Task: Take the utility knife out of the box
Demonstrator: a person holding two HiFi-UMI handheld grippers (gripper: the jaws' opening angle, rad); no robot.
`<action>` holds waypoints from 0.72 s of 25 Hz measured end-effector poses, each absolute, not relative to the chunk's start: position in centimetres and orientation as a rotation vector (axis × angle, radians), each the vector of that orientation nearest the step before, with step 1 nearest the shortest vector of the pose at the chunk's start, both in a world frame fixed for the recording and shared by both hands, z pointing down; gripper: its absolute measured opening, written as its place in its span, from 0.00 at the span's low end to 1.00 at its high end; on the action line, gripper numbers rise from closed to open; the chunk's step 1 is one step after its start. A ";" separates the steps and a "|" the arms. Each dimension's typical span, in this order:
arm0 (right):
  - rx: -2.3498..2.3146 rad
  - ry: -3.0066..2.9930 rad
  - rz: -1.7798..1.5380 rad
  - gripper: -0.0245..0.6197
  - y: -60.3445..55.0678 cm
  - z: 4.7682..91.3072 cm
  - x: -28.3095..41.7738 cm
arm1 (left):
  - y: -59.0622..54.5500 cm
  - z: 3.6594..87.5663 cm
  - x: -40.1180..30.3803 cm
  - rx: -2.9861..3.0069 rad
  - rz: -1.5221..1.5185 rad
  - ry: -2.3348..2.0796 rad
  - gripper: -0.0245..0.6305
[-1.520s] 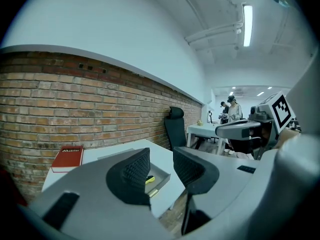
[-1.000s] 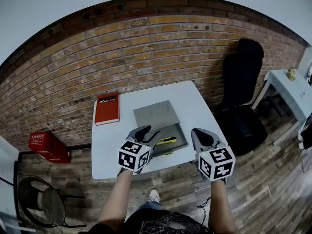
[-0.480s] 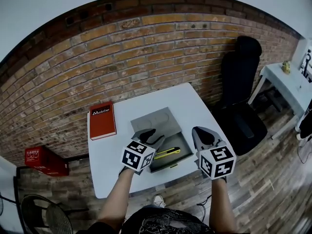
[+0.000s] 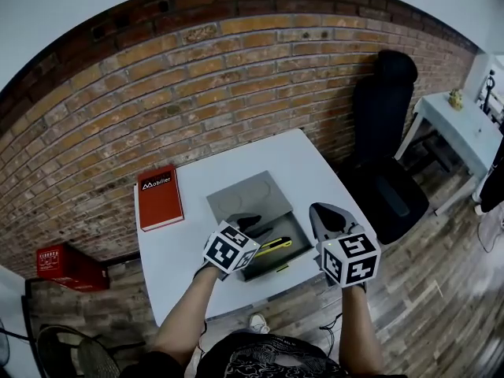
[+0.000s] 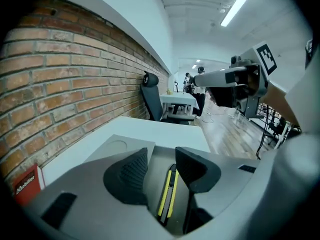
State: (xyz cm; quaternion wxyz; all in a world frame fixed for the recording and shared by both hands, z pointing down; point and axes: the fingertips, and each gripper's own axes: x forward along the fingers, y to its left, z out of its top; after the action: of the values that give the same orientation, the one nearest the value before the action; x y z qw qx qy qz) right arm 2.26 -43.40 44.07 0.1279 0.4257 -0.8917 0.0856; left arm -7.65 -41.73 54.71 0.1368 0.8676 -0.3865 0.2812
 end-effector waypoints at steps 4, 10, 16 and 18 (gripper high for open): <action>1.261 -2.578 0.259 0.07 -43.4 44.5 2.6 | -41.6 56.6 -6.8 2.520 0.892 -1.029 0.33; 1.302 -2.551 0.276 0.07 -43.6 45.0 3.3 | -40.4 60.3 -5.5 2.499 1.015 -0.860 0.33; 1.356 -2.522 0.289 0.07 -43.7 45.4 4.7 | -40.0 63.1 -4.5 2.464 1.129 -0.724 0.33; 1.372 -2.512 0.300 0.07 -43.8 45.7 5.1 | -40.0 64.1 -4.4 2.448 1.172 -0.689 0.33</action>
State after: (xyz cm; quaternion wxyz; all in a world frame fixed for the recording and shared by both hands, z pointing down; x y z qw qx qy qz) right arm 5.11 -43.78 45.69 0.1316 0.4725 -0.8653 0.1033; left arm -4.40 -39.99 64.11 0.1698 0.8615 -0.2425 0.4125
